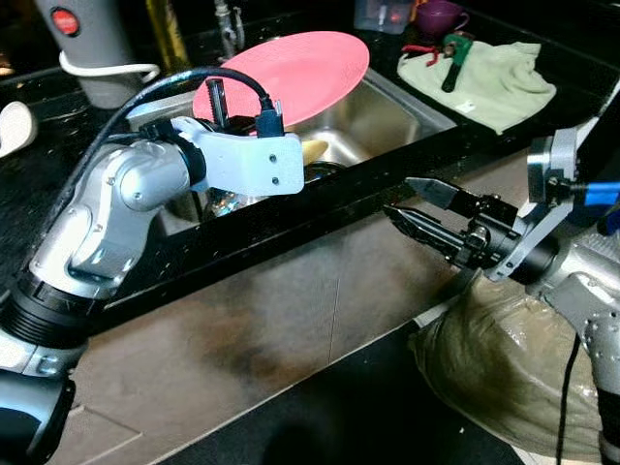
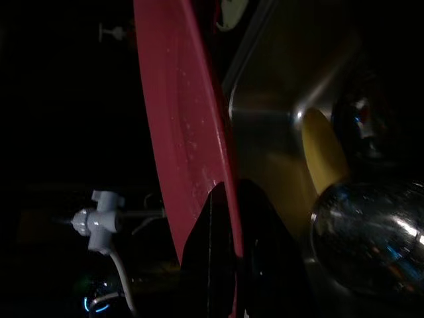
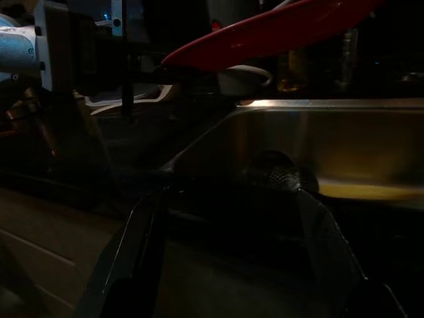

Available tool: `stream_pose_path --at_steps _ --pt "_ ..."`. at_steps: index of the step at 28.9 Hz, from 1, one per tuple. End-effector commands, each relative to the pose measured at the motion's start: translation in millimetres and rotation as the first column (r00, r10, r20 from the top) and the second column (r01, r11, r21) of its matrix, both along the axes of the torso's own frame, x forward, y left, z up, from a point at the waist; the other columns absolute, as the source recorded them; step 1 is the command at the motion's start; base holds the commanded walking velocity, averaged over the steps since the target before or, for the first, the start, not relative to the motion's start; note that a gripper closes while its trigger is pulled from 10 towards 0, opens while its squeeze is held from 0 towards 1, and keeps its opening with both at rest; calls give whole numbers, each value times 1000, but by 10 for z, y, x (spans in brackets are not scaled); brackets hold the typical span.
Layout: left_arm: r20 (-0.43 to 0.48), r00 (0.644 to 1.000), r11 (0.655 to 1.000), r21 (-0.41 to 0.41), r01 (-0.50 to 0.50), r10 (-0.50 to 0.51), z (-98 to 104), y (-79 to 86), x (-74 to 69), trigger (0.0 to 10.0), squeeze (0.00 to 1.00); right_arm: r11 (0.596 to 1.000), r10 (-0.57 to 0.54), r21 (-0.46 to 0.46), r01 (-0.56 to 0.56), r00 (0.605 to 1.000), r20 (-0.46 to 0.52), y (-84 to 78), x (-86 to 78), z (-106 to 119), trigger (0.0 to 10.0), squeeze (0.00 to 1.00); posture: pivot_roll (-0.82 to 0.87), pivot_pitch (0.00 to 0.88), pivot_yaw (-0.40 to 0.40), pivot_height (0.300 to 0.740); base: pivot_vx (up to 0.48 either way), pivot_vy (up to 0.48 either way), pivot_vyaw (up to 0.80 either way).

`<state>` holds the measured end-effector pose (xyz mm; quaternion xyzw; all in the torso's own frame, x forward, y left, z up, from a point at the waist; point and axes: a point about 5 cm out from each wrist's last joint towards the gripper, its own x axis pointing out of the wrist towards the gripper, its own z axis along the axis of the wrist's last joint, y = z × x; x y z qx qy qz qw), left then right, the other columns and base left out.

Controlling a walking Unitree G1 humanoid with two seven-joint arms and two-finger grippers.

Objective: Kitchen organization

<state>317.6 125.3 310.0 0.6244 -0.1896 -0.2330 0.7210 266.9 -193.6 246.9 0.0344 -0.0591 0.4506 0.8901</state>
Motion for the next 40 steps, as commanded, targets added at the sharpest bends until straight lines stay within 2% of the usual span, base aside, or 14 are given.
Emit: stream_pose_path --at_steps 1,21,25,29,33,35,40 --pt "7 1000 1000 2 -12 12 6 30 4 10000 0 1000 4 5 -4 1000 9 20 3 9 10000 0 0 48 22 732 379 0 0" --pt "-7 1000 1000 -19 -11 10 -20 -3 14 10000 0 1000 7 1 -7 1000 10 27 13 -2 10000 0 -1 32 22 732 368 0 0" --pt "-105 993 998 -30 -54 51 -169 26 42 10000 0 1000 7 -2 -7 1000 11 24 11 -1 10000 0 -1 32 22 732 0 0 0" --pt "-264 961 994 -43 -97 82 -432 73 45 10000 0 1000 18 -20 -18 1000 3 36 0 -20 10000 0 -1 32 22 732 0 0 0" --pt "-300 949 992 -52 -117 96 -491 103 52 10000 0 999 31 -29 -31 1000 -2 46 -17 -30 10000 0 -4 39 22 732 0 0 0" --pt "-344 930 986 -57 -158 129 -596 177 97 10000 0 998 49 -36 -50 999 -7 79 -44 -38 10000 0 -8 48 25 732 0 0 0" --pt "-410 903 987 -44 -157 126 -788 207 124 10000 0 998 58 -37 -59 998 -5 108 -54 -29 10000 0 -8 50 24 732 0 0 0"
